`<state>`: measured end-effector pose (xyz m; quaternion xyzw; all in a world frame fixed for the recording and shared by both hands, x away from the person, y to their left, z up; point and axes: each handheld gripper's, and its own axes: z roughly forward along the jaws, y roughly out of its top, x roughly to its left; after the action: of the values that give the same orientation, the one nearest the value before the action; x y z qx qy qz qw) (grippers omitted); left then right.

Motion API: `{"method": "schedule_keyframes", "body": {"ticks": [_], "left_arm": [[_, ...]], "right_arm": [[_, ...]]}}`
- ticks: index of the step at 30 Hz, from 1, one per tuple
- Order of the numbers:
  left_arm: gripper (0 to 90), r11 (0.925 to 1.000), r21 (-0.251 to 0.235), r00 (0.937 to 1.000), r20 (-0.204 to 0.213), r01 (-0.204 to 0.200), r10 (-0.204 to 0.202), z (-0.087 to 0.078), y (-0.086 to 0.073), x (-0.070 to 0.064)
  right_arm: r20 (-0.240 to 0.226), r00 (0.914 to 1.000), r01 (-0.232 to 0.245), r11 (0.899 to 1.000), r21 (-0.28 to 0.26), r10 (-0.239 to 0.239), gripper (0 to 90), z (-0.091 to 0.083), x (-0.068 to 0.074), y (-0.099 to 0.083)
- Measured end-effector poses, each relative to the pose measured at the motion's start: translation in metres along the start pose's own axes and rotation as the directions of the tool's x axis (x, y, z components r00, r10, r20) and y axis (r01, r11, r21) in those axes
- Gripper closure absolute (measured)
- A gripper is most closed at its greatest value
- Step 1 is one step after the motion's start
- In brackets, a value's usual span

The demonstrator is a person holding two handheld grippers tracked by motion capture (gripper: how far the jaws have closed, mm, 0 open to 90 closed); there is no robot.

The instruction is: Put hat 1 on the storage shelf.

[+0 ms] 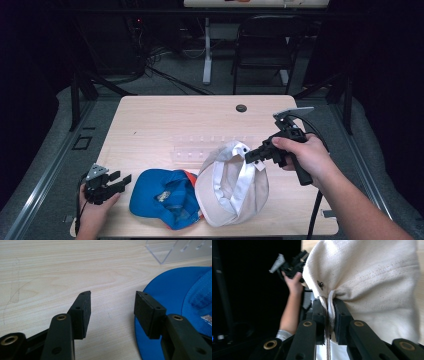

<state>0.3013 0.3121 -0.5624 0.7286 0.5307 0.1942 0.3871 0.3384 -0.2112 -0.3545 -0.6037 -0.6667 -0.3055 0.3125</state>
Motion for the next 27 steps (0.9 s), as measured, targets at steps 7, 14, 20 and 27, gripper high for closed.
{"method": "schedule_keyframes", "body": {"ticks": [7,14,20,27], "left_arm": [[48.3,1.0000,0.000,1.0000,0.001,-0.005,0.005,0.000,0.000,0.000],[48.2,1.0000,0.000,1.0000,0.001,-0.005,0.005,0.000,0.000,-0.001],[48.2,1.0000,-0.002,1.0000,0.000,-0.004,0.004,0.000,0.001,-0.001],[48.3,1.0000,-0.002,1.0000,0.002,-0.005,0.005,0.000,0.000,-0.001]], "right_arm": [[-0.122,0.9925,-0.002,0.998,-0.069,-0.006,81.9,-0.007,0.004,-0.003],[-0.188,0.9822,-0.030,0.989,-0.146,0.002,81.9,-0.020,0.000,0.002],[-0.267,0.9636,-0.053,0.979,-0.195,-0.001,81.8,-0.023,0.004,0.011],[-0.320,0.9475,-0.068,0.970,-0.232,-0.010,81.7,-0.015,0.017,0.025]]}}
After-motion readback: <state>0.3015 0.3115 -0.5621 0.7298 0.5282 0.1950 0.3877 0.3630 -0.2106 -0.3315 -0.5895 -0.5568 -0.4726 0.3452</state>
